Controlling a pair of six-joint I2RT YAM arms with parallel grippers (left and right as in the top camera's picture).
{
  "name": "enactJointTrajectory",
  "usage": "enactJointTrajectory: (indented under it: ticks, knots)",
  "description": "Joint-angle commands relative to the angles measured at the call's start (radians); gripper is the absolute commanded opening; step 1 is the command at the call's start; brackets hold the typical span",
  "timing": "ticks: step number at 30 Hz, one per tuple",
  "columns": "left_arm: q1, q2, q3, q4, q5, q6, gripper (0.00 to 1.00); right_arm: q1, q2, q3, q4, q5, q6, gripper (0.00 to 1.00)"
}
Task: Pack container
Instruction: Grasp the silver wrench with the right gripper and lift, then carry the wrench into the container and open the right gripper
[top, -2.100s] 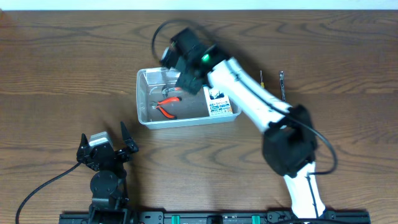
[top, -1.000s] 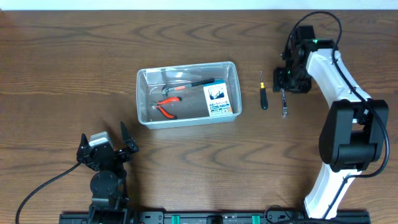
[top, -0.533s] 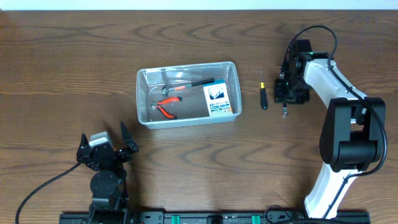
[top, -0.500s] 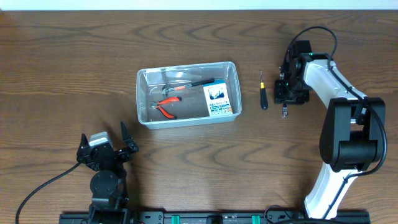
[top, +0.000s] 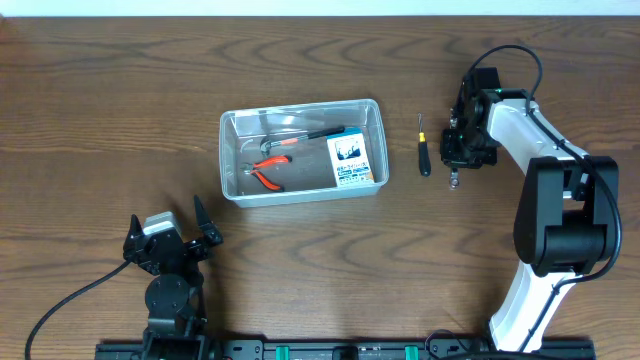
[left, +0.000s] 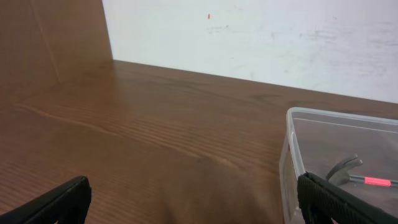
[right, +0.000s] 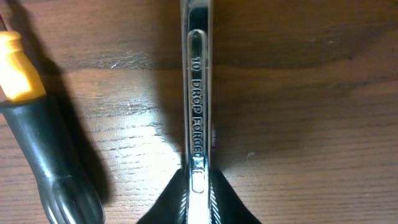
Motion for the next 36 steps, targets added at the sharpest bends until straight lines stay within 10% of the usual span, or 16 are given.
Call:
enactJointTrajectory:
  ticks: [1, 21, 36]
  knots:
    - [-0.003, -0.004, -0.020, -0.034, -0.020, 0.002, 0.98, -0.006, -0.001, -0.005, 0.003, 0.006, 0.012, 0.07]
    - [-0.003, -0.004, -0.020, -0.034, -0.019, 0.002, 0.98, 0.201, -0.082, 0.553, -0.337, -0.043, -0.087, 0.01]
    - [-0.003, -0.004, -0.020, -0.034, -0.020, 0.002, 0.98, 0.638, -0.007, 0.570, -0.066, -0.044, -1.044, 0.01]
